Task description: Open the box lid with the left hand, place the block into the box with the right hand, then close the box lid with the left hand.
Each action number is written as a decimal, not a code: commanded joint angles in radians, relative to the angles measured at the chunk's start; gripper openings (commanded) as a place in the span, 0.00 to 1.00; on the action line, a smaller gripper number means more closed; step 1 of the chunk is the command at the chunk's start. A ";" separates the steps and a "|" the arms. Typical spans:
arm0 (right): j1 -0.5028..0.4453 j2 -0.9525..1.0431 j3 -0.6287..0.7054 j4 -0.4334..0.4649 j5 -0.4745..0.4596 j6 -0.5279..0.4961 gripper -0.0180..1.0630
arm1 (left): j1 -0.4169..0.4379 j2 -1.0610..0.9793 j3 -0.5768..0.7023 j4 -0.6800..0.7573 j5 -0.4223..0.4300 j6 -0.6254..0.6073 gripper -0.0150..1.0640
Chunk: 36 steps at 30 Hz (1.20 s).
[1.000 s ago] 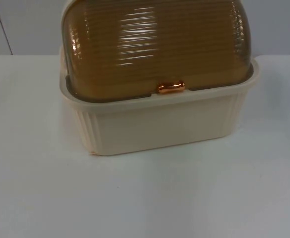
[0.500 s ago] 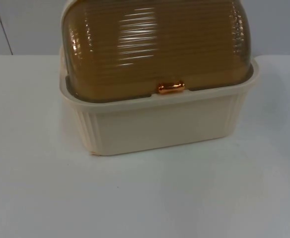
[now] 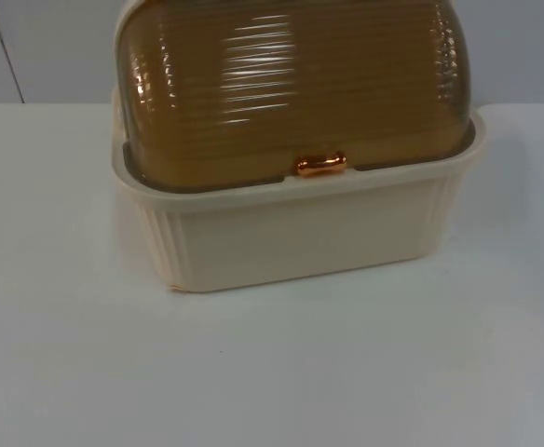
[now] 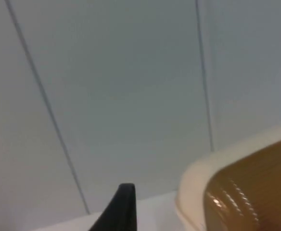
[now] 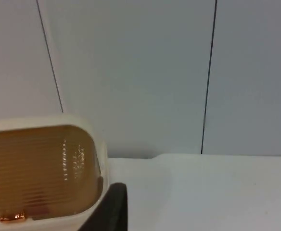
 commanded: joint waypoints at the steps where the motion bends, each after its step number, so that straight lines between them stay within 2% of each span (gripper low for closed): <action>1: 0.002 -0.039 0.012 -0.009 -0.018 0.004 0.99 | -0.007 -0.051 0.003 0.071 0.000 -0.058 0.98; 6: 0.002 -0.116 0.044 -0.009 -0.046 0.004 0.99 | -0.007 -0.139 0.003 0.145 0.017 -0.112 0.98; 15: 0.002 -0.354 0.146 -0.045 -0.044 0.001 0.99 | -0.007 -0.278 0.003 0.136 0.036 -0.121 0.98; 18: 0.002 -0.370 0.152 -0.060 -0.046 -0.004 0.99 | -0.007 -0.317 0.003 0.136 0.038 -0.121 0.98; 20: 0.002 -0.370 0.144 -0.060 0.001 -0.030 0.99 | -0.007 -0.346 0.005 0.136 0.045 -0.099 0.98; 23: 0.002 -0.370 0.146 -0.052 -0.004 -0.041 0.99 | -0.007 -0.346 0.007 0.128 0.042 -0.084 0.98; 26: 0.002 -0.370 0.146 -0.026 -0.038 -0.041 0.99 | -0.007 -0.346 0.010 0.064 0.087 -0.050 0.98; 29: 0.002 -0.370 0.154 -0.025 -0.031 -0.041 0.99 | -0.007 -0.346 0.028 0.012 0.087 -0.006 0.98; 36: 0.002 -0.370 0.178 -0.031 -0.001 -0.041 0.99 | -0.007 -0.346 0.105 0.009 0.068 -0.036 0.98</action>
